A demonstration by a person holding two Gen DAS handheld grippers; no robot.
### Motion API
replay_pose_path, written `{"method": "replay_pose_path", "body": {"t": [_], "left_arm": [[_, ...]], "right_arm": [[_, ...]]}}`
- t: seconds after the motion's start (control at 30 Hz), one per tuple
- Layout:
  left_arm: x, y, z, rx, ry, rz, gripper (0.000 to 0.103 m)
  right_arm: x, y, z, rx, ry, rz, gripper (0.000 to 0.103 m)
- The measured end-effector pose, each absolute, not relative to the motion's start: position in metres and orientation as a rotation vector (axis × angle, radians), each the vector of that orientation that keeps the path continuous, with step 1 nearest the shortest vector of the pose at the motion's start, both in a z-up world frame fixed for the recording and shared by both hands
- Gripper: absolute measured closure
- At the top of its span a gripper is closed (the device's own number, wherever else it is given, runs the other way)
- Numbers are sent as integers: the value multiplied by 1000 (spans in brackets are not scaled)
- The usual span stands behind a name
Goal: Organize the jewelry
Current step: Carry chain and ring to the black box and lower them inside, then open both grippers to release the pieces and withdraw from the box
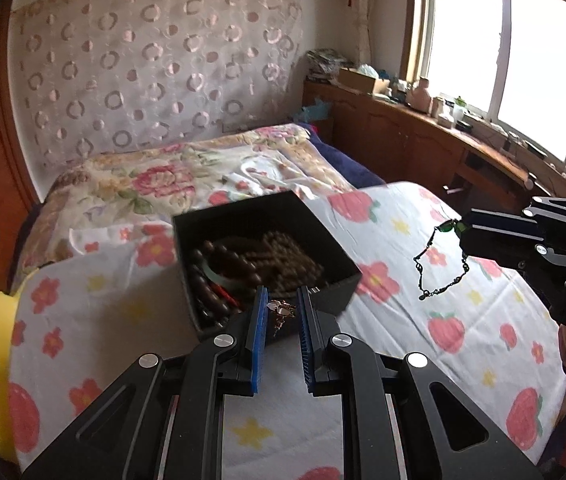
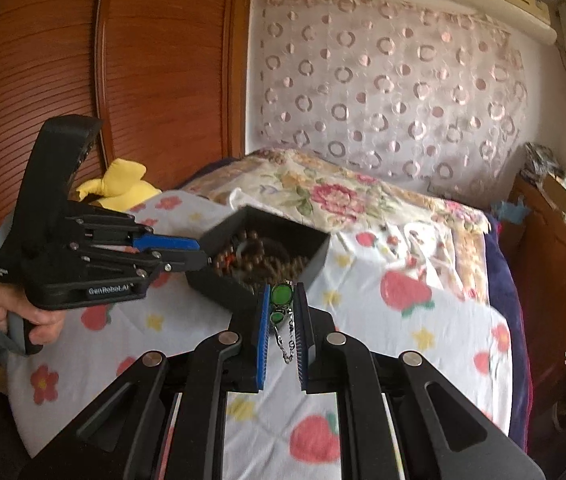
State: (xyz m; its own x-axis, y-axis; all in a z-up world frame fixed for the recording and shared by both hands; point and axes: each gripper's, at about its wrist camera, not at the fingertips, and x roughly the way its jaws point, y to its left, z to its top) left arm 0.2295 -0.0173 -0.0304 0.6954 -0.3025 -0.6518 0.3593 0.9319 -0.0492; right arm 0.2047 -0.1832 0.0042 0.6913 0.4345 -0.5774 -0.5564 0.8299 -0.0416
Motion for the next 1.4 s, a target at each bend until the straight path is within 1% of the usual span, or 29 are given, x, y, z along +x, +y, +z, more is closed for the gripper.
{"method": "replay_pose_path", "body": {"t": [0.37,0.53,1.1,1.13,1.2,1.23,1.27,1.37,1.4], "left_arm": [[259,-2,-33,67,711,-326,89],[272,5,-38,54,723,-313,89],[304,7,-43,58,726,-292,89],[305,7,-43,59,724,-290,89],[307,7,-42,59,723,-285,89],[308,7,-41,58,723,-285,89],[309,6,-41,56,721,-284,89],[310,5,-39,56,715,-279,89],[309,5,-38,54,712,-277,84]], "right_arm": [[247,-148,27,-243,536,622,90],[266,-136,25,-247,549,637,90],[311,-127,-24,-181,681,619,89],[311,-128,-25,-176,685,618,88],[311,-130,-25,-167,688,610,84],[311,-132,-25,-164,686,607,77],[309,-134,-24,-159,682,605,72],[304,-139,-20,-150,667,594,72],[302,-141,-18,-147,662,588,72]]}}
